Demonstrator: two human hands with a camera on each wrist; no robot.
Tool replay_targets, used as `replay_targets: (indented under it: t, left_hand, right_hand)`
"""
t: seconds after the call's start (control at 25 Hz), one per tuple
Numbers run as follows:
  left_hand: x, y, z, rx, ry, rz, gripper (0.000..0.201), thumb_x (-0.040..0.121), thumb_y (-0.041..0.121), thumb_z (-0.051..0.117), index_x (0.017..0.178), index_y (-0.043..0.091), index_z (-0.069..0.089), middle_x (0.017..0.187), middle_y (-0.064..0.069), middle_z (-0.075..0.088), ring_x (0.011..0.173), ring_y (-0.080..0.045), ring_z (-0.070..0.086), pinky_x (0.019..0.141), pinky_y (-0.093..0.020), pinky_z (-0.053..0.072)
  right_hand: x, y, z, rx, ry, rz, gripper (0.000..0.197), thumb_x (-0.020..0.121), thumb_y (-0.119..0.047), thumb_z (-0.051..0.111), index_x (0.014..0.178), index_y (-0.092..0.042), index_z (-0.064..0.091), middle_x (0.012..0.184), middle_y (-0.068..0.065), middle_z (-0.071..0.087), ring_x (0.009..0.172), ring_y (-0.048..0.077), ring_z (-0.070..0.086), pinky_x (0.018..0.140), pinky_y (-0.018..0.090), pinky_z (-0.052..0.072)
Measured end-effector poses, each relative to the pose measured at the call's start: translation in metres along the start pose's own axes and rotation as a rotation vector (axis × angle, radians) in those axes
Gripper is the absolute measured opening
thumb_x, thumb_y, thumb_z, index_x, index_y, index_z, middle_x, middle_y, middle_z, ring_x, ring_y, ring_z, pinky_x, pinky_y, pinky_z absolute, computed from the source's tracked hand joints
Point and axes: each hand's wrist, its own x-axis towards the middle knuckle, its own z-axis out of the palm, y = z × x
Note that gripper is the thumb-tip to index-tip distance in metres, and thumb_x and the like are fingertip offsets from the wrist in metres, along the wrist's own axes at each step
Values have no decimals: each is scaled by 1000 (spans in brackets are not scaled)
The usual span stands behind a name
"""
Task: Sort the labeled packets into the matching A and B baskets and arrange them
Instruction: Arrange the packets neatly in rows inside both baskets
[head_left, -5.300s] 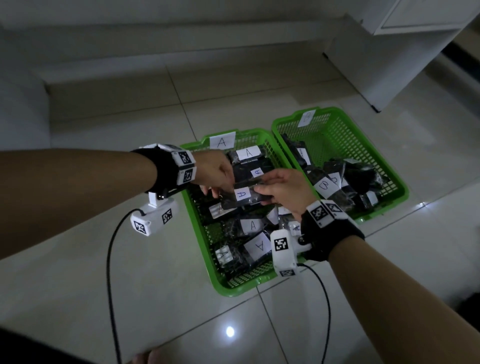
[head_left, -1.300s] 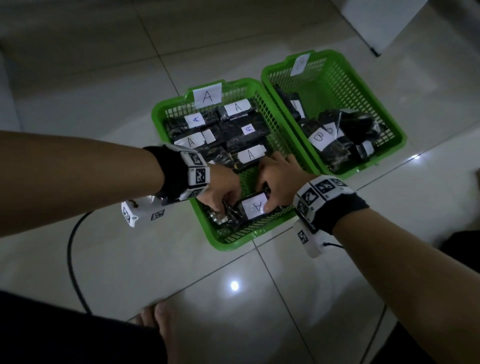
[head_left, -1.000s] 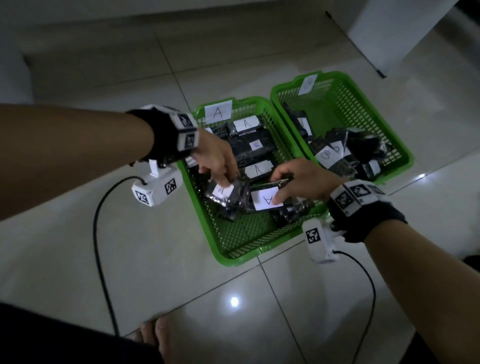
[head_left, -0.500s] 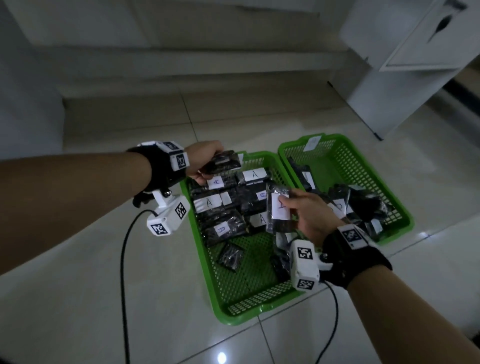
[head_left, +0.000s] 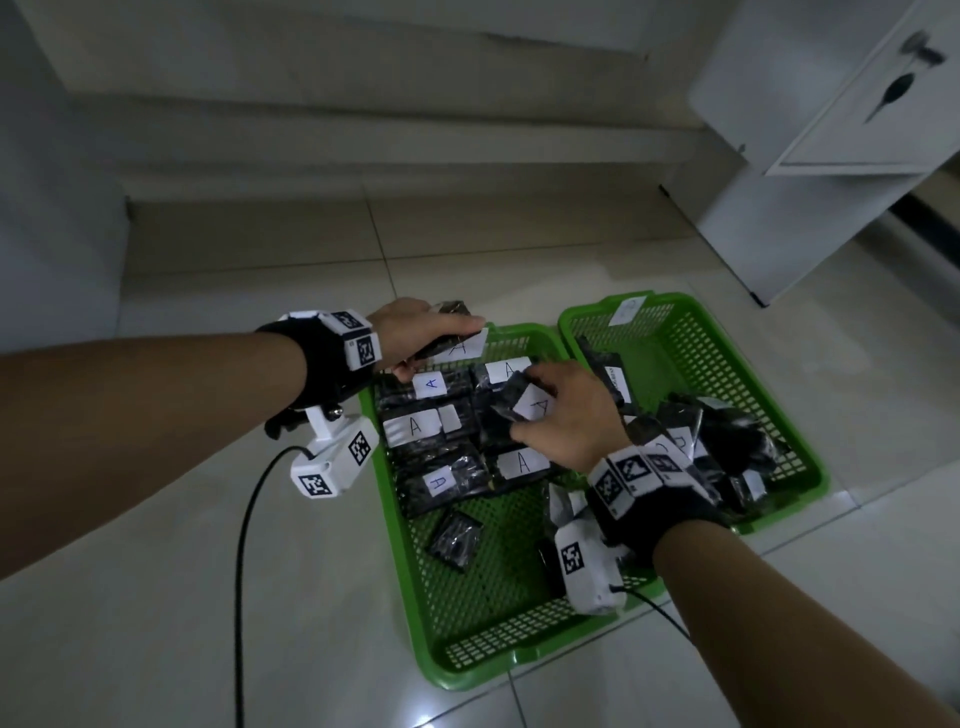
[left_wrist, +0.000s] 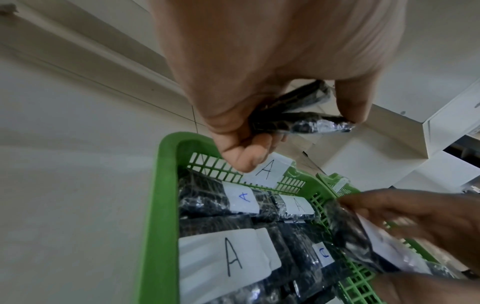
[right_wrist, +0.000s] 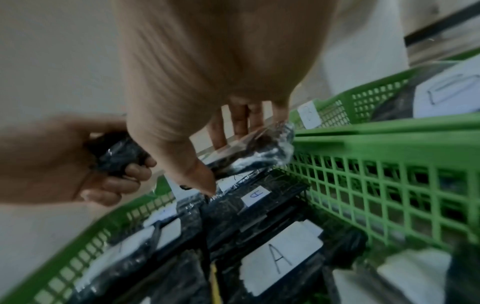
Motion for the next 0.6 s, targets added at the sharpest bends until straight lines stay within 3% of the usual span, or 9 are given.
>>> replay_targets:
  t: [0.08, 0.16, 0.28, 0.36, 0.52, 0.6]
  left_hand:
    - [-1, -3, 1, 13, -31, -6, 73, 60, 77, 68, 82, 8, 67, 52, -2, 60, 40, -15, 54, 51, -25, 45]
    - [-2, -3, 2, 2, -43, -5, 69, 61, 76, 69, 82, 10, 64, 54, -1, 60, 39, -13, 53, 49, -24, 44]
    - [-2, -3, 3, -53, -10, -17, 49, 84, 55, 67, 92, 7, 60, 70, -6, 61, 45, -14, 52, 49, -24, 43]
    - [-4, -5, 3, -64, 3, 0, 38, 87, 40, 69, 103, 6, 60, 84, -11, 62, 58, -20, 53, 54, -27, 43]
    - [-7, -4, 4, 0, 14, 51, 28, 77, 25, 82, 97, 19, 64, 93, -4, 70, 77, -22, 65, 65, -33, 55]
    - [-9, -1, 5, 71, 30, 90, 34, 72, 22, 87, 97, 21, 64, 94, -3, 70, 83, -22, 69, 74, -37, 59]
  right_hand:
    - [5, -3, 1, -262, 6, -178, 69, 73, -28, 77, 139, -25, 57, 133, -4, 58, 127, 21, 48, 110, 38, 39]
    - [15, -6, 6, -370, -24, -242, 70, 75, -10, 73, 141, -20, 54, 134, 1, 58, 128, 24, 47, 111, 39, 36]
    - [22, -7, 16, -281, -102, -198, 65, 75, 0, 70, 136, -20, 57, 124, 9, 57, 110, 30, 58, 92, 37, 50]
    - [23, -4, 22, -231, -127, -167, 65, 77, 4, 68, 136, -21, 57, 123, 11, 54, 104, 31, 60, 87, 37, 53]
    - [21, 2, 25, -113, -49, -177, 75, 73, 5, 72, 142, -16, 50, 138, 7, 50, 126, 26, 51, 106, 36, 46]
    - [16, 1, 25, 44, 49, -165, 73, 73, -4, 76, 141, -16, 51, 134, 1, 55, 125, 19, 52, 105, 34, 47]
